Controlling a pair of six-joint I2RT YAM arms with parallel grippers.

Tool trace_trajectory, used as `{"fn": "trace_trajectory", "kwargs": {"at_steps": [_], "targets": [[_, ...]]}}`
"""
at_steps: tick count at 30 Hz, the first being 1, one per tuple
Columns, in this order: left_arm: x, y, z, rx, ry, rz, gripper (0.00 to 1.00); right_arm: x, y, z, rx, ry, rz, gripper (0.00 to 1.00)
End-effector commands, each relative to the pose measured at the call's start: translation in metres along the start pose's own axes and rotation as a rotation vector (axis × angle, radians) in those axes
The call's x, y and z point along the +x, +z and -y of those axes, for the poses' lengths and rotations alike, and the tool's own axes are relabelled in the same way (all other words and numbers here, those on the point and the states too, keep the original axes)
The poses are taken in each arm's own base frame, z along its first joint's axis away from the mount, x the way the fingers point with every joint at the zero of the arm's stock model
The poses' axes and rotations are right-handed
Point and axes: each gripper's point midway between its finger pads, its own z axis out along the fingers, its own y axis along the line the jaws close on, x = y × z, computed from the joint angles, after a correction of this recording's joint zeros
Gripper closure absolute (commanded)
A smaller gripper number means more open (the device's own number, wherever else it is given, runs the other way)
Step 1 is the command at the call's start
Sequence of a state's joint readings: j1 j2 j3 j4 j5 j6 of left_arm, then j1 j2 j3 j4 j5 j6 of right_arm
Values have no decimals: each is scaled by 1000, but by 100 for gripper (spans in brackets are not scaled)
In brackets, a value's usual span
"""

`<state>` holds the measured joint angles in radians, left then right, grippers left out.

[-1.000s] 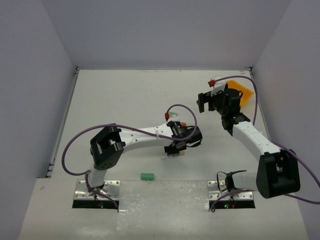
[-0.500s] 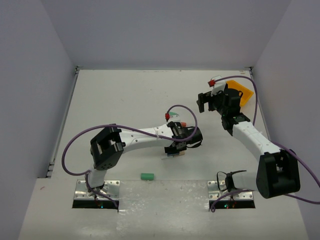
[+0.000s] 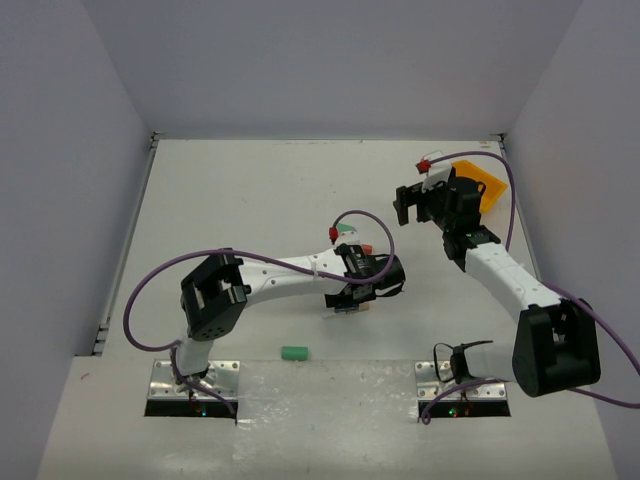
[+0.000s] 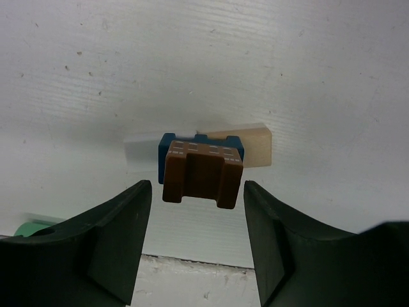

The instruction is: Build the wood block tower

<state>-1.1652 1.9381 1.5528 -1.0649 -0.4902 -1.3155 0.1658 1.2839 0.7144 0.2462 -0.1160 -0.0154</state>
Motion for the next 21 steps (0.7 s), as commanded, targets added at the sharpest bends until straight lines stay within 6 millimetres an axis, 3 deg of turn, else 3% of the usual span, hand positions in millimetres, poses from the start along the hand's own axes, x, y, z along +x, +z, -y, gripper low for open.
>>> {"fn": "trace_trajectory", "kwargs": {"at_steps": [1, 21], "targets": [[-7, -13, 10, 40, -30, 20, 39, -13, 0, 2, 0, -18, 50, 1], [-8, -15, 26, 96, 13, 22, 38, -14, -1, 1, -3, -20, 51, 1]]}}
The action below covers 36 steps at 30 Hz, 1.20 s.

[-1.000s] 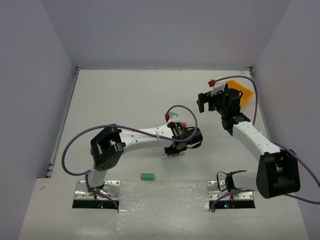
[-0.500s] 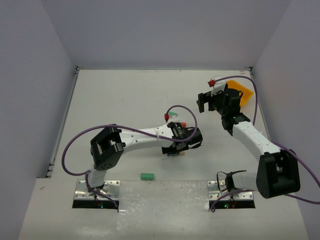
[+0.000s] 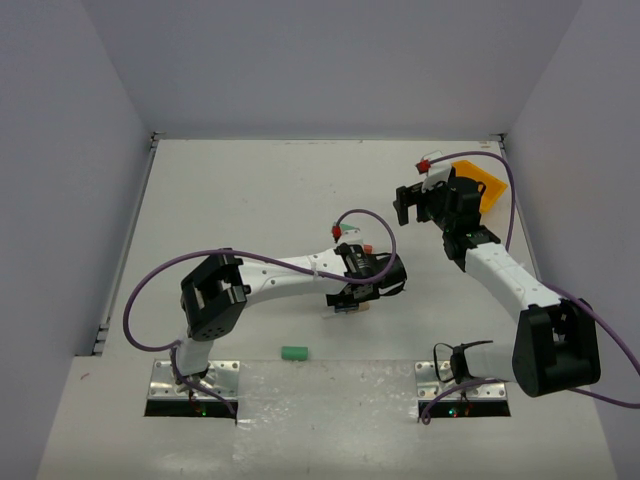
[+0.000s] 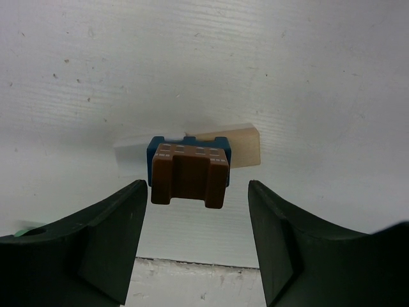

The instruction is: Build the wood block tower

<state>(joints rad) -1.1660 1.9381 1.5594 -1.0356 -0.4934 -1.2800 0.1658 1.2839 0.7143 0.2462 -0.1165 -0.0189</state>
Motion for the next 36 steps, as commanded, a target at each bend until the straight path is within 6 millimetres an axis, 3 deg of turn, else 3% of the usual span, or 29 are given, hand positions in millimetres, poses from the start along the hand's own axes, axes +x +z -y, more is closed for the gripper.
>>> {"fn": "trace_trajectory", "kwargs": {"at_steps": [1, 14, 21, 27, 30, 34, 35, 36], "targets": [[-6, -13, 19, 66, -6, 14, 39, -13, -1, 1, -2, -17, 51, 1], [-5, -17, 18, 66, 3, 15, 39, -14, -1, 1, -4, -18, 51, 1], [-22, -30, 9, 63, -26, 73, 36, -15, -2, 0, -10, -17, 57, 1], [-67, -80, 13, 210, -67, 195, 33, -16, 0, 0, -17, -26, 52, 1], [-95, -85, 1, 218, -105, 260, 27, -15, 0, -5, -44, -30, 53, 1], [-138, -85, -17, 250, -165, 323, 8, -18, 0, -8, -59, -32, 61, 1], [-153, -81, -25, 266, -170, 345, 0, -22, -1, -8, -61, -32, 67, 1], [-176, -82, -31, 296, -217, 386, 0, -29, -2, -7, -62, -30, 76, 1]]}}
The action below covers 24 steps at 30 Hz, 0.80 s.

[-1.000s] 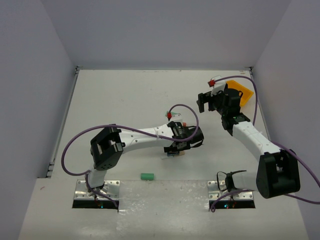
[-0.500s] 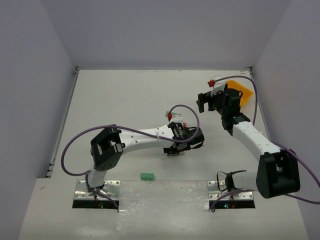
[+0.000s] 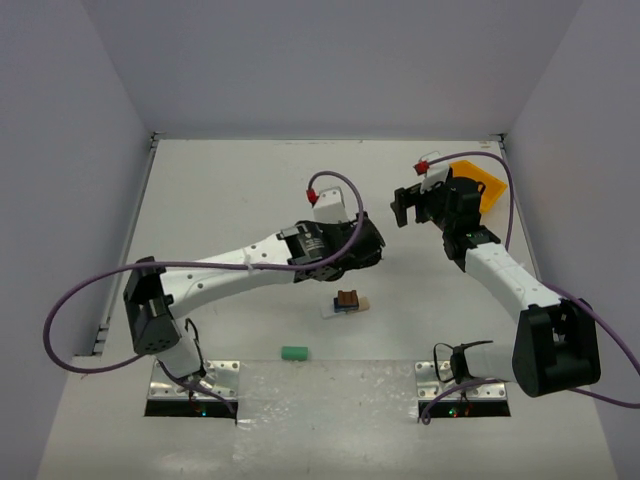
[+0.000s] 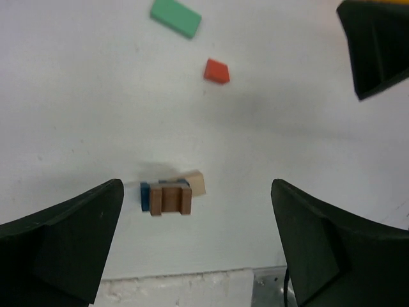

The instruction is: Build the wood block tower

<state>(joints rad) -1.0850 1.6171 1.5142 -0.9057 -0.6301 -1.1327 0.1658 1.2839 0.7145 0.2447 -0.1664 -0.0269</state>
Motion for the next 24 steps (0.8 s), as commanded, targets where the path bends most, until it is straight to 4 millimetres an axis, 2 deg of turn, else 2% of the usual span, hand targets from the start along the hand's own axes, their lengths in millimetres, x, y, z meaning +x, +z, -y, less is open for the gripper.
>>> {"fn": "trace_trajectory", "kwargs": {"at_steps": [1, 2, 3, 4, 6, 8, 10, 12, 13, 15, 17, 21, 24], "targets": [[-85, 17, -22, 57, -99, 185, 0, -33, -2, 2, -9, -21, 76, 1], [-101, 18, -35, 48, -103, 219, 0, -35, -3, 3, -9, -19, 74, 1], [-116, 17, -40, 53, -134, 259, 0, -46, -3, 4, -7, -20, 89, 1], [-127, 15, -46, 52, -151, 284, 0, -42, -3, 2, -15, -11, 75, 1], [-160, 3, -64, 57, -176, 373, 0, -63, 1, 0, -52, 1, 83, 1], [-173, 8, -84, 38, -199, 416, 0, -69, 7, -10, -119, 42, 49, 1], [-182, 13, -110, 17, -208, 445, 0, -74, 13, -40, -327, -5, 39, 1], [-187, 23, -131, 11, -223, 455, 0, -68, 17, -71, -566, -26, 4, 1], [-186, 28, -141, -6, -237, 447, 0, -66, 20, -78, -634, -33, -12, 1], [-175, 44, -165, -42, -256, 409, 0, -51, 31, -90, -769, -34, -105, 1], [-168, 49, -170, -33, -257, 408, 0, -48, 47, -86, -764, -133, -134, 1], [-154, 56, -174, -4, -219, 409, 0, 23, 78, -95, -642, -422, -326, 1], [-147, 59, -185, -40, -197, 410, 0, 53, 94, -104, -571, -568, -375, 1]]}}
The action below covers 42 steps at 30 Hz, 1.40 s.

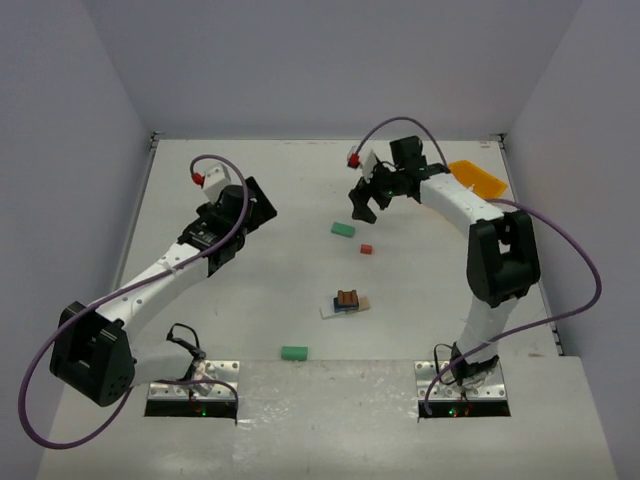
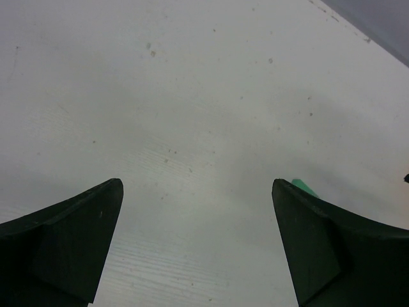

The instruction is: Build the wood block tower

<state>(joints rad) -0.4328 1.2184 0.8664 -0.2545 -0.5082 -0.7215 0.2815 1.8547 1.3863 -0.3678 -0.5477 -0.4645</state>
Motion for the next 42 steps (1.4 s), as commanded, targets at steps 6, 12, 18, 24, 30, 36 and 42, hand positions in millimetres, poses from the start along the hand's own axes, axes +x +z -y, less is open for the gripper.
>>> {"fn": "trace_trajectory", "kwargs": {"at_steps": [6, 12, 18, 24, 30, 36, 42], "targets": [[-11, -8, -3, 44, 34, 70, 0, 48, 60, -17, 7, -128, -225, 1], [-10, -12, -9, 39, 28, 78, 0, 59, 83, -10, 47, -124, -240, 1], [-9, -14, -8, 61, 23, 85, 0, 66, 91, -16, 11, -137, -232, 5], [-7, -12, -9, 60, 34, 78, 0, 62, 102, -26, -42, -165, -208, 14], [-3, -12, -14, 44, 43, 71, 0, 63, 110, -34, -71, -205, -211, 63], [22, -10, -22, 69, 82, 10, 0, 31, 86, -25, 6, -281, -194, 91], [44, -17, -30, 105, 77, -54, 0, -20, 28, -54, -53, -354, -80, 94]]}}
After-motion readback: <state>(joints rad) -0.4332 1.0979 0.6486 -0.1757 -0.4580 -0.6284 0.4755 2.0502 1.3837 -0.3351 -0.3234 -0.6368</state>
